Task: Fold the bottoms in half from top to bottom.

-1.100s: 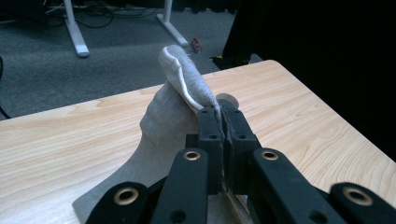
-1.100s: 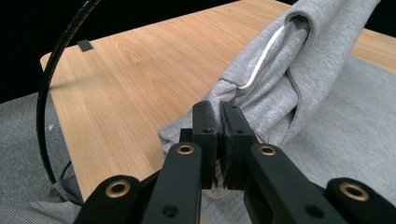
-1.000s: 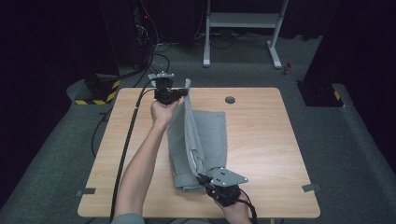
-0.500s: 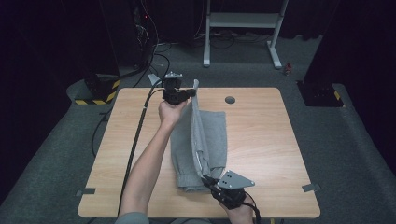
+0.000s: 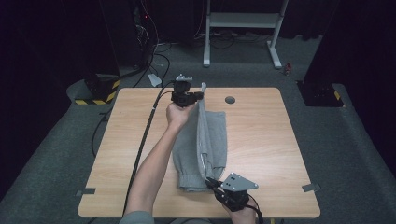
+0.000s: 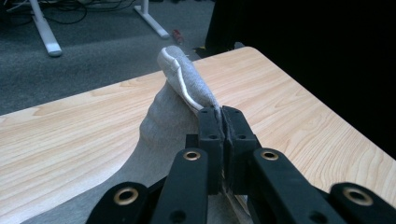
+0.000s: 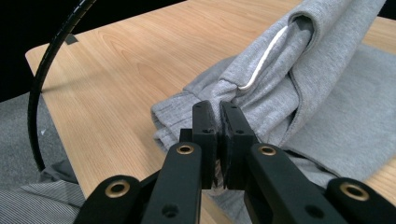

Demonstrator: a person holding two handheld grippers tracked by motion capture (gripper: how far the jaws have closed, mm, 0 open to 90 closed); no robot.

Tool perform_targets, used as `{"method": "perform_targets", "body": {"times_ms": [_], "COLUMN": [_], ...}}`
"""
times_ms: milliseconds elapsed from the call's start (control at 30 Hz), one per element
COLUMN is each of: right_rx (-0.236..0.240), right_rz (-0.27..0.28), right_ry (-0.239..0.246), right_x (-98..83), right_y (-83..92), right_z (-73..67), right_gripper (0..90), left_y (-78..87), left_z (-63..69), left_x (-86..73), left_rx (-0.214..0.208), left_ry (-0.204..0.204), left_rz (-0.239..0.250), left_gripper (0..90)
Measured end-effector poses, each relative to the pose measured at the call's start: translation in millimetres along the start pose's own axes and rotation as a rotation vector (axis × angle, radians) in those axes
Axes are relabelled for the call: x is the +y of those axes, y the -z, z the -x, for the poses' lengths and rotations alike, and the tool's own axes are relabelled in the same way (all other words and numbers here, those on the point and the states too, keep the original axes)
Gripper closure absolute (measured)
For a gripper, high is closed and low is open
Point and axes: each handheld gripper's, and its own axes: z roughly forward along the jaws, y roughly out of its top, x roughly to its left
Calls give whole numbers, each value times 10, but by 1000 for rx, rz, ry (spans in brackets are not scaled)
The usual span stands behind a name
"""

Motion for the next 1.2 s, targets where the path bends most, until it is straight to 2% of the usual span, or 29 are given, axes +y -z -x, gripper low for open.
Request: {"method": "perform_targets", "body": {"times_ms": [300, 433, 733, 900, 1000, 1200], "right_rx": [-10, -21, -29, -29, -27, -34], "right_rz": [-14, -26, -56, -67, -76, -78], "right_ry": [-12, -14, -44, -59, -72, -77], "right_x": [-55, -92, -208, -250, -285, -303], "right_y": [17, 36, 3, -2, -6, 7], "right_z": [4, 14, 63, 84, 115, 141], "right_gripper": [860, 860, 857, 856, 855, 854], "left_y": [-93, -147, -401, -479, -556, -664], "left_z": [100, 156, 225, 256, 244, 257], "left_x": [-13, -19, -143, -186, -229, -256], "left_rx": [0, -3, -5, -4, 11, 23], "left_ry": [-4, -22, -31, -38, -29, -30], "left_rz": [-11, -9, -60, -67, -90, -105], "left_gripper": [871, 871, 869, 869, 869, 869]}}
